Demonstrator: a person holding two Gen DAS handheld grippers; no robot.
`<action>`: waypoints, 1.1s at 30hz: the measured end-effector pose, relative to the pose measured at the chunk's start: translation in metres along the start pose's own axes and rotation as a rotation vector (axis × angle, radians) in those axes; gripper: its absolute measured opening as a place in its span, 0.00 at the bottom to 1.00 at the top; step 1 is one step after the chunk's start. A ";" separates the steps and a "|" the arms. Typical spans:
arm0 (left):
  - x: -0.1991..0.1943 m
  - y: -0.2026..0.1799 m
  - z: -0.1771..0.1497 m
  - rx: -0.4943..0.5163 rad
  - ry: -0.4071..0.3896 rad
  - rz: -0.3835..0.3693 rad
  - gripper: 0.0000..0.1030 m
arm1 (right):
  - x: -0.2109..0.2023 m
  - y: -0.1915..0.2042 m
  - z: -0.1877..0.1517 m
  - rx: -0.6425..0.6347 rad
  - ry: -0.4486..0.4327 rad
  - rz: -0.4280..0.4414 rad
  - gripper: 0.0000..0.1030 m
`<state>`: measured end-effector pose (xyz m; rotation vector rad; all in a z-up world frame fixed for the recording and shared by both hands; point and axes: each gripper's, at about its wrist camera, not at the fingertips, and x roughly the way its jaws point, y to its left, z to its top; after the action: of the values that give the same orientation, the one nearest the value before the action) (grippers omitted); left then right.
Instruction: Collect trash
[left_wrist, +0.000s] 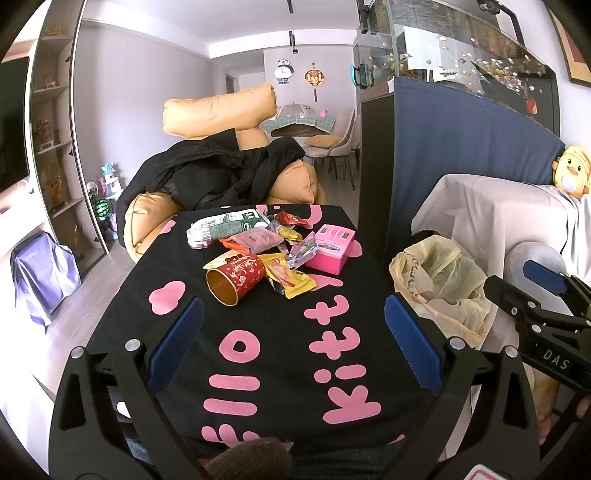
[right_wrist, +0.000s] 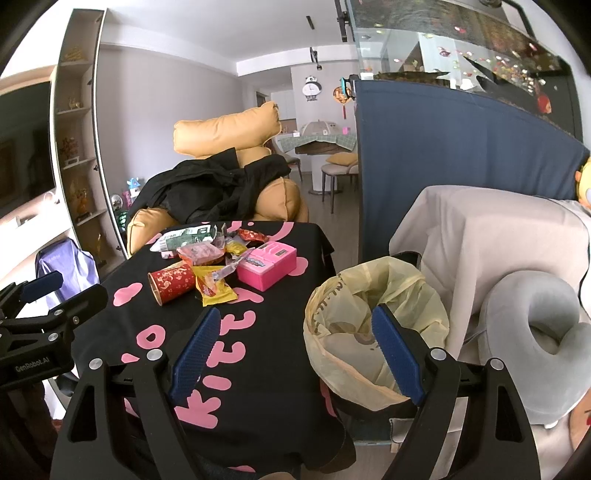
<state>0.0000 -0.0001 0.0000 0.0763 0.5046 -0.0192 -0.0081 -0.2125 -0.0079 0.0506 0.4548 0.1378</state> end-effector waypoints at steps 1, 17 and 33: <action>0.000 0.000 0.000 0.000 -0.001 0.000 0.91 | 0.001 0.000 -0.001 0.000 0.002 0.001 0.78; 0.000 0.000 0.000 -0.002 -0.001 0.000 0.91 | 0.004 -0.001 -0.003 0.004 0.006 0.003 0.78; 0.000 0.000 0.000 -0.003 0.000 -0.001 0.91 | 0.005 -0.001 -0.004 0.003 0.009 0.002 0.78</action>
<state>0.0000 -0.0001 0.0002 0.0729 0.5048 -0.0196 -0.0056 -0.2126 -0.0139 0.0535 0.4638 0.1391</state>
